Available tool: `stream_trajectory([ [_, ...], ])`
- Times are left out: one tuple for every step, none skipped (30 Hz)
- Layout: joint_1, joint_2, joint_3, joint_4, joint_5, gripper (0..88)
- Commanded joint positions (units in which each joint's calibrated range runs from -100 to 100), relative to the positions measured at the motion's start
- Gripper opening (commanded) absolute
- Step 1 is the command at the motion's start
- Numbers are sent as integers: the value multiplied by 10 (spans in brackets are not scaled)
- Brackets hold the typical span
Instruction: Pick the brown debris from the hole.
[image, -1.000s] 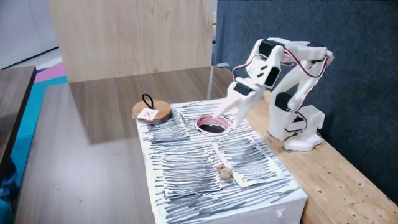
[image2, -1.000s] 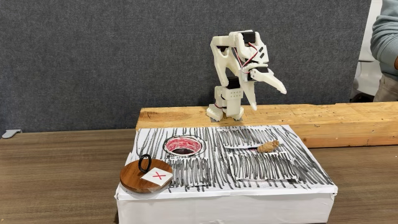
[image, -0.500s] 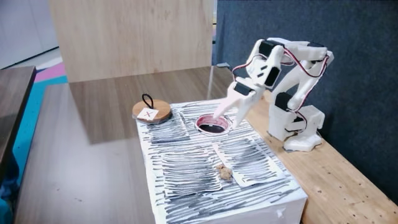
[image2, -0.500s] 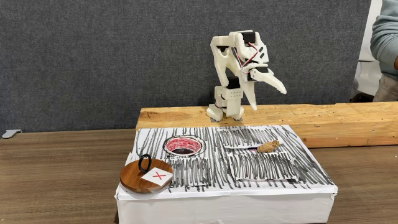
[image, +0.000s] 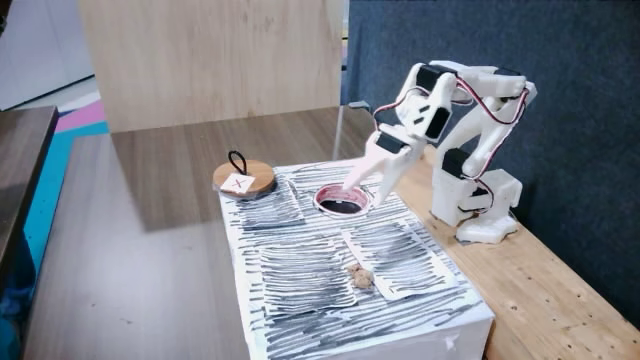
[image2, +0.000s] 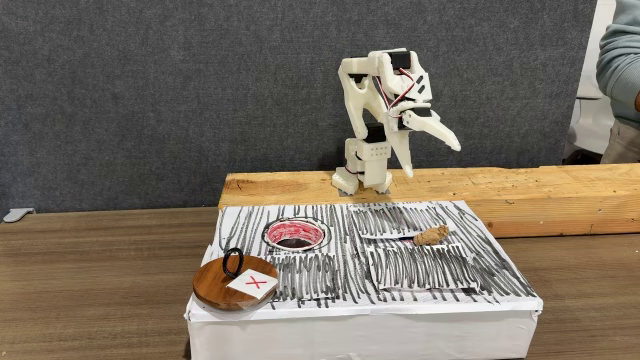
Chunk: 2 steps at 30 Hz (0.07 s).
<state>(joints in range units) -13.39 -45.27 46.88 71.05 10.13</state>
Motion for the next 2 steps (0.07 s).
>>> stream_trajectory([
  [-2, -11, -3, 2, 3, 516],
  [-2, -12, -3, 2, 3, 516],
])
